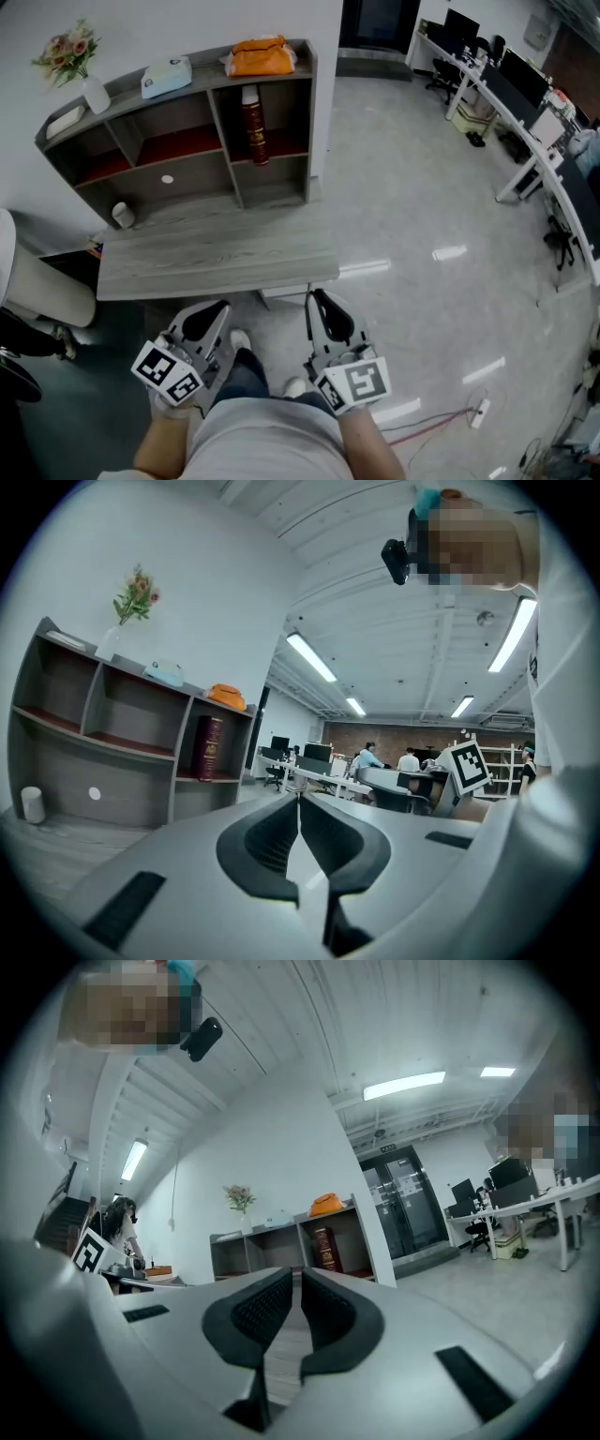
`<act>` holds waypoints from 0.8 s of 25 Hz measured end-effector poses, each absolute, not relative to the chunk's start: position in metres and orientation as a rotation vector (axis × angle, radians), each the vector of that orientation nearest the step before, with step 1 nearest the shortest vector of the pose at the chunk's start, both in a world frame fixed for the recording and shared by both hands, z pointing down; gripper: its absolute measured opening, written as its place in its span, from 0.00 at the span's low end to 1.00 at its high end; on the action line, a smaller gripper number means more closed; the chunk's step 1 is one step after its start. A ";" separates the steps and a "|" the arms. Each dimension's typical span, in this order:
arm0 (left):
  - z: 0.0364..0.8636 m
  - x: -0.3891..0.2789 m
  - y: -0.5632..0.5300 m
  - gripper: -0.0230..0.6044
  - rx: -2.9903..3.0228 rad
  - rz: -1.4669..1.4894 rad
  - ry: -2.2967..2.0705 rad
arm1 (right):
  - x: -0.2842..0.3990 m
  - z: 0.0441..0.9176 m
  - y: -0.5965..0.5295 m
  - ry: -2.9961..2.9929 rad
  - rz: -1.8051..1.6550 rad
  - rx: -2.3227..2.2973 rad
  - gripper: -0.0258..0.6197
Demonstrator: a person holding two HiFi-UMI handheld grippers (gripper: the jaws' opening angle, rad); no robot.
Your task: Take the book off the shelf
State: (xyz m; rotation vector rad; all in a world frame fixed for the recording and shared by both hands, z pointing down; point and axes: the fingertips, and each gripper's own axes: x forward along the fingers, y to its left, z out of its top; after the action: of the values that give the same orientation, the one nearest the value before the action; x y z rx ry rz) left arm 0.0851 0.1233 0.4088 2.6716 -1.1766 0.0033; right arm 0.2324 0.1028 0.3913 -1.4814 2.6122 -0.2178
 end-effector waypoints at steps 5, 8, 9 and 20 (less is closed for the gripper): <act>0.414 0.073 0.090 0.06 2.661 -0.021 -1.153 | 0.223 0.400 0.072 2.619 -0.240 -1.514 0.10; 0.418 0.062 0.061 0.06 2.660 -0.018 -1.132 | 0.211 0.404 0.043 2.620 -0.250 -1.533 0.10; 0.418 0.057 0.050 0.06 2.661 -0.019 -1.126 | 0.206 0.404 0.032 2.621 -0.250 -1.540 0.10; 0.412 -0.016 -0.058 0.06 2.687 -0.021 -1.055 | 0.144 0.394 -0.088 2.573 -0.193 -1.678 0.10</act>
State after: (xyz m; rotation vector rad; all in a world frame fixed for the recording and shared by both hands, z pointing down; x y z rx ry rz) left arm -0.0162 -0.0576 0.4118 2.6873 -1.0549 -0.0214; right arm 0.1443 -0.0878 0.3938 -1.6784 2.5727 -0.1929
